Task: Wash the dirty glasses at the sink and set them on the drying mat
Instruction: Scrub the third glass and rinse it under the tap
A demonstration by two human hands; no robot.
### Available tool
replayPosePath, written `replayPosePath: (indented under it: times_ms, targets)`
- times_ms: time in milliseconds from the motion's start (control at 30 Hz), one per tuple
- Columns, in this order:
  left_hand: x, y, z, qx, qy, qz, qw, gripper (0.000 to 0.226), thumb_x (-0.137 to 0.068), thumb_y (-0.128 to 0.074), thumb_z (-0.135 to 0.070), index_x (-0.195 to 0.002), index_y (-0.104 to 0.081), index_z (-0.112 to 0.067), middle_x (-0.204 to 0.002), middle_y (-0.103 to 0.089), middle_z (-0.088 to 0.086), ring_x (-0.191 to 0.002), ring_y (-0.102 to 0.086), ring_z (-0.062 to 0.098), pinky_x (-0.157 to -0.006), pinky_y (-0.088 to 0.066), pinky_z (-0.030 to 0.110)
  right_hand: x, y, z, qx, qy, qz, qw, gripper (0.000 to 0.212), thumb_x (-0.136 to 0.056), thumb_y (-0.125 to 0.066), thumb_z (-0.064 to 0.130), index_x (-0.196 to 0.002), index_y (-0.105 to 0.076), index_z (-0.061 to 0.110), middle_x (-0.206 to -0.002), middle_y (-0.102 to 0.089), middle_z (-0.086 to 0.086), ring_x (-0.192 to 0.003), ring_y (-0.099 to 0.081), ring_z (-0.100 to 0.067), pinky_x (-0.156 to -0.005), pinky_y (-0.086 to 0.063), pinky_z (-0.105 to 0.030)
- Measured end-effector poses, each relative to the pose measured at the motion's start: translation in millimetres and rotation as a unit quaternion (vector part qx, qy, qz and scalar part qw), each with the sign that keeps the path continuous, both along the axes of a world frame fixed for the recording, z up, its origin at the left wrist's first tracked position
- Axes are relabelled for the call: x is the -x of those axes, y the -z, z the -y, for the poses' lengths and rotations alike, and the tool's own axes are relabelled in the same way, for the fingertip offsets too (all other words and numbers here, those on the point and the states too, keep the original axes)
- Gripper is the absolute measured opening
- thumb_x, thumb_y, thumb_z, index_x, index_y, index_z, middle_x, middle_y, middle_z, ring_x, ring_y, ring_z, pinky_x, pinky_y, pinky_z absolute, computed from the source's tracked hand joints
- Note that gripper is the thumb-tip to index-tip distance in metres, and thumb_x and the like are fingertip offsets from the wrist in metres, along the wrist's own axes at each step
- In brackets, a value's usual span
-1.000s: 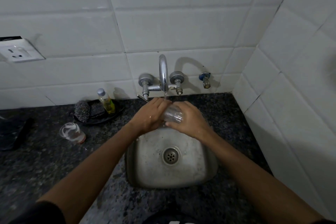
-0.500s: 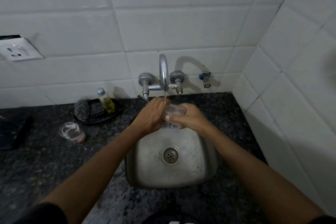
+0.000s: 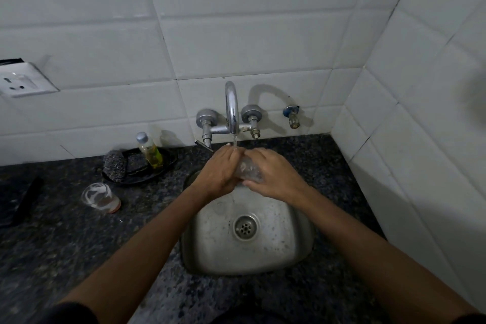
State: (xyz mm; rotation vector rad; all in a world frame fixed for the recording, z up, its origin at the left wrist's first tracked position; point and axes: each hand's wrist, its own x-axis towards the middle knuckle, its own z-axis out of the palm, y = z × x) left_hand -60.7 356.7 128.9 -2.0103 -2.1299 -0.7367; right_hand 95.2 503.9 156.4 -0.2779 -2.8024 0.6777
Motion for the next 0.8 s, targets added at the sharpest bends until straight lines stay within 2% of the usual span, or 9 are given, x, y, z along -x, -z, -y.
replayPosePath:
  times_ms: [133,233,333,400,500,600,633,700,800]
  targets:
    - [-1,-5,-1,-0.006,-0.011,-0.012,1.0,0.048,-0.087,-0.063,-0.023,-0.127,-0.058,0.003,-0.114,-0.064,0.019,-0.101,-0.06,0.035,-0.094,-0.049,0.046,0,0,6,0.176,0.067,-0.025,0.982,0.064,-0.08,-0.087,0.048,-0.131,-0.063,0.018,-0.12,-0.068,0.003,-0.105,-0.066,-0.009,-0.091,-0.058,-0.03]
    - [-4,-1,-2,-0.001,-0.01,-0.027,1.0,0.045,-0.088,-0.065,-0.02,-0.127,-0.058,0.002,-0.116,-0.064,0.018,-0.102,-0.061,0.035,-0.096,-0.05,0.048,1,-7,1,0.409,0.127,0.081,0.9,0.05,-0.081,-0.087,0.049,-0.114,-0.07,0.017,-0.106,-0.074,-0.001,-0.093,-0.075,-0.014,-0.076,-0.067,-0.041]
    - [-5,3,0,0.018,-0.003,-0.001,1.0,0.052,-0.092,-0.058,-0.03,-0.132,-0.056,0.003,-0.119,-0.064,0.018,-0.105,-0.063,0.035,-0.098,-0.052,0.048,-4,-4,-2,0.103,0.044,0.027,0.993,0.055,-0.077,-0.086,0.051,-0.119,-0.068,0.02,-0.109,-0.071,0.001,-0.096,-0.069,-0.013,-0.082,-0.06,-0.036]
    - [-2,4,0,0.021,0.004,0.012,1.0,0.055,-0.094,-0.062,-0.031,-0.133,-0.055,0.006,-0.12,-0.064,0.019,-0.106,-0.064,0.034,-0.097,-0.052,0.047,-4,3,-1,-0.016,-0.016,-0.015,1.0,0.07,-0.078,-0.086,0.045,-0.136,-0.06,0.016,-0.125,-0.063,-0.002,-0.112,-0.06,-0.018,-0.095,-0.052,-0.034]
    - [-1,2,1,0.01,-0.003,0.007,1.0,0.052,-0.094,-0.063,-0.029,-0.132,-0.057,0.006,-0.118,-0.066,0.019,-0.104,-0.065,0.035,-0.095,-0.052,0.047,-2,3,4,0.138,0.044,-0.019,0.989,0.075,-0.076,-0.089,0.052,-0.137,-0.06,0.019,-0.124,-0.065,0.003,-0.11,-0.063,-0.01,-0.093,-0.054,-0.028]
    - [-3,-2,-1,-0.006,-0.015,-0.009,1.0,0.048,-0.095,-0.058,-0.032,-0.128,-0.058,0.003,-0.117,-0.065,0.018,-0.103,-0.063,0.035,-0.093,-0.052,0.049,1,-7,4,0.42,0.135,0.059,0.896,0.066,-0.077,-0.089,0.053,-0.126,-0.065,0.016,-0.117,-0.072,-0.001,-0.099,-0.074,-0.012,-0.078,-0.066,-0.037]
    - [-5,-4,-2,-0.007,-0.018,-0.008,1.0,0.049,-0.096,-0.057,-0.033,-0.128,-0.058,0.003,-0.116,-0.065,0.019,-0.102,-0.063,0.035,-0.093,-0.052,0.05,0,-11,3,0.4,0.132,0.061,0.905,0.062,-0.077,-0.089,0.051,-0.122,-0.066,0.016,-0.112,-0.072,-0.001,-0.095,-0.075,-0.012,-0.073,-0.066,-0.037]
    - [-6,-7,-3,-0.006,-0.012,0.003,1.0,0.051,-0.094,-0.058,-0.033,-0.128,-0.057,0.004,-0.115,-0.065,0.02,-0.101,-0.064,0.037,-0.091,-0.053,0.05,-3,-12,2,0.181,0.099,0.014,0.978,0.061,-0.076,-0.088,0.05,-0.123,-0.064,0.018,-0.111,-0.07,0.003,-0.096,-0.07,-0.01,-0.079,-0.063,-0.035]
    - [0,-11,-4,0.003,0.002,0.005,1.0,0.054,-0.089,-0.059,-0.031,-0.129,-0.055,0.006,-0.114,-0.064,0.021,-0.1,-0.064,0.038,-0.09,-0.053,0.048,-6,0,1,0.01,0.018,-0.058,0.998,0.071,-0.076,-0.089,0.042,-0.136,-0.058,0.017,-0.125,-0.061,-0.001,-0.111,-0.061,-0.017,-0.094,-0.054,-0.035]
